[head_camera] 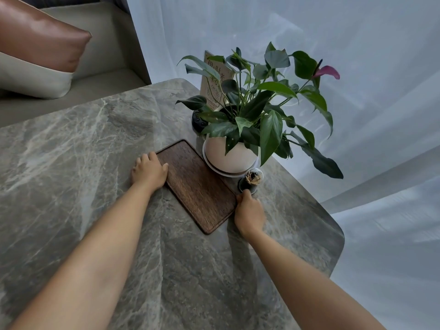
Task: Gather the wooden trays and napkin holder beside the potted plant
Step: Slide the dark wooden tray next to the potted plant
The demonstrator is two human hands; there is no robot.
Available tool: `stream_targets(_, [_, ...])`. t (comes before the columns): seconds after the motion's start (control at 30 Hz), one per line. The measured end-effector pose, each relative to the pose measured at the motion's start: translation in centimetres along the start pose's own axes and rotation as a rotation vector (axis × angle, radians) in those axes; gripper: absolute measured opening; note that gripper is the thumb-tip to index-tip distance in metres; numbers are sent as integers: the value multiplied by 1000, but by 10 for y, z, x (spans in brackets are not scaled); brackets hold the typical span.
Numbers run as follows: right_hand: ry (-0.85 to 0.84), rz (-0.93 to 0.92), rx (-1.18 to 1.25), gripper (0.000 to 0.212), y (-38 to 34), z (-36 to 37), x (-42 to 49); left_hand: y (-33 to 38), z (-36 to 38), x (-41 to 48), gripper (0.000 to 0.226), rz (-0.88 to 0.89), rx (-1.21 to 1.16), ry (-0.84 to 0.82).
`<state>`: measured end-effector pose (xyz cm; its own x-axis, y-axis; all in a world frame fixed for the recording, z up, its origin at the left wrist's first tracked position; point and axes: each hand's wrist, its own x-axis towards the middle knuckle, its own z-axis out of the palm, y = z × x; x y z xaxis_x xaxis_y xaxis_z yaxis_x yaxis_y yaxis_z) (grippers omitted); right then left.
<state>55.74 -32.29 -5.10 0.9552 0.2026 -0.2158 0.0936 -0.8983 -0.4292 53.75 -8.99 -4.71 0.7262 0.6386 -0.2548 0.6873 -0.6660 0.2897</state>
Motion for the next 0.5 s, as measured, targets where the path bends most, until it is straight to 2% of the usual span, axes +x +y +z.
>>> stream_targets(0.23, [3,36,14,15,-1,-1,0,-8,-4,-13,60,48,37,15])
stream_targets(0.37, [49,32,26,30,-10,-11,-12,-15,-15,-30,63,114,103,47])
stream_targets(0.5, [54,-94,-102,42,-35,-24,-31,-30,-35,-53,65,201,260,70])
